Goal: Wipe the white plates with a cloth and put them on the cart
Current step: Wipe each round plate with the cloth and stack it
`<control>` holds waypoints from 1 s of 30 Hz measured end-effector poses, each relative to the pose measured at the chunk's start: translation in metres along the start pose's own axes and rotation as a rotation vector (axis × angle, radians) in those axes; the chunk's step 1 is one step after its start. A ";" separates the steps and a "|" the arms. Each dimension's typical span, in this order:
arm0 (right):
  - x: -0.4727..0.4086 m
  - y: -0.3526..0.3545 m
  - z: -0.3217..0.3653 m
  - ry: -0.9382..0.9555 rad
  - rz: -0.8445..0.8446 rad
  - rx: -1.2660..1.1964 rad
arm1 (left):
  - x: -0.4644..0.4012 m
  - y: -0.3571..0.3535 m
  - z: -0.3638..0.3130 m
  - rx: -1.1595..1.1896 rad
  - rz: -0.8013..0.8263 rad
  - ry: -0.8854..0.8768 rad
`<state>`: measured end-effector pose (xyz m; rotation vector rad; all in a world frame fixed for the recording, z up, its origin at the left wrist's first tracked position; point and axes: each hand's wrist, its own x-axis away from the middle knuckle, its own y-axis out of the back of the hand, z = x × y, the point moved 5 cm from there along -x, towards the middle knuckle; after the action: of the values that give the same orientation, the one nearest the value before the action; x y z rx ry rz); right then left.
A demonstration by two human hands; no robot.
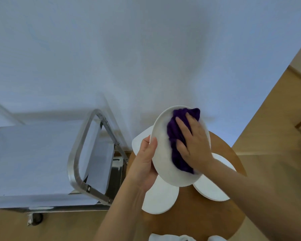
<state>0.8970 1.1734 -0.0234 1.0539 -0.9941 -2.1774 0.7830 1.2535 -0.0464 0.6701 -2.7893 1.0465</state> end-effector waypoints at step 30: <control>0.030 0.025 -0.013 -0.765 0.046 -1.683 | -0.012 0.046 -0.001 0.053 -0.529 -0.067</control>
<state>0.8942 1.1324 -0.0223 -0.5939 0.7031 -2.2816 0.7739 1.2894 -0.0769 1.3699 -2.4151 0.9931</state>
